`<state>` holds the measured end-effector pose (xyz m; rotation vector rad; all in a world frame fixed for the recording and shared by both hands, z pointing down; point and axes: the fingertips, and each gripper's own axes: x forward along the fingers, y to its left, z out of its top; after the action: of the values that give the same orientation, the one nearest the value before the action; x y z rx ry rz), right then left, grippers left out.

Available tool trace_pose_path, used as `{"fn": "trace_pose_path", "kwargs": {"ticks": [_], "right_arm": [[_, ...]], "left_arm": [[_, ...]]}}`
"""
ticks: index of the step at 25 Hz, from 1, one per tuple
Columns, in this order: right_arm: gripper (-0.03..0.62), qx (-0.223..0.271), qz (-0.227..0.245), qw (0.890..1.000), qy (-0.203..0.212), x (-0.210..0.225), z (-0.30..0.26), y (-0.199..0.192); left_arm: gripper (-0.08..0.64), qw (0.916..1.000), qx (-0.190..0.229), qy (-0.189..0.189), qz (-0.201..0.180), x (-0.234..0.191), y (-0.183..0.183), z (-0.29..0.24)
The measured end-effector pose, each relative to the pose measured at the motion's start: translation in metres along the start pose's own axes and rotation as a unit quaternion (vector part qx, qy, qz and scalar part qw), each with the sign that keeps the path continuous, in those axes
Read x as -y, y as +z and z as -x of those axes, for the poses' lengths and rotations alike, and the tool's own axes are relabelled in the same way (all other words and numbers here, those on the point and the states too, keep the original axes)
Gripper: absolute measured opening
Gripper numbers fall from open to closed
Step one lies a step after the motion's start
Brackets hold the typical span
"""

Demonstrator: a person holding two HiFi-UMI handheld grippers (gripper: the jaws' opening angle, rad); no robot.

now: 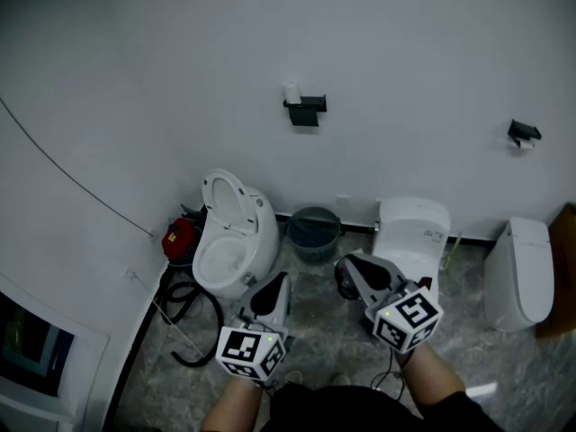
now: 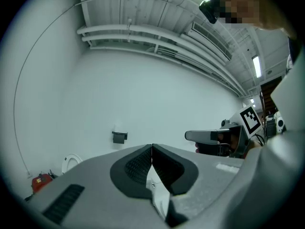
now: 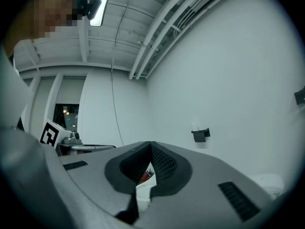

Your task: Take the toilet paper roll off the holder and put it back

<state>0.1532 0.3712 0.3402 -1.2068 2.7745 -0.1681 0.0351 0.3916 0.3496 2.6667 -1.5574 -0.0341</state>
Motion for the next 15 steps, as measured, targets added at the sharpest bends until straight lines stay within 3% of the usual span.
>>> {"fn": "trace_pose_path", "kwargs": {"ticks": [15], "right_arm": [[0.009,-0.002,-0.015,1.000,0.012,0.016,-0.010,-0.003]], "left_arm": [[0.005,0.9998,-0.006,0.015,0.008,-0.007,-0.003,-0.012]]}}
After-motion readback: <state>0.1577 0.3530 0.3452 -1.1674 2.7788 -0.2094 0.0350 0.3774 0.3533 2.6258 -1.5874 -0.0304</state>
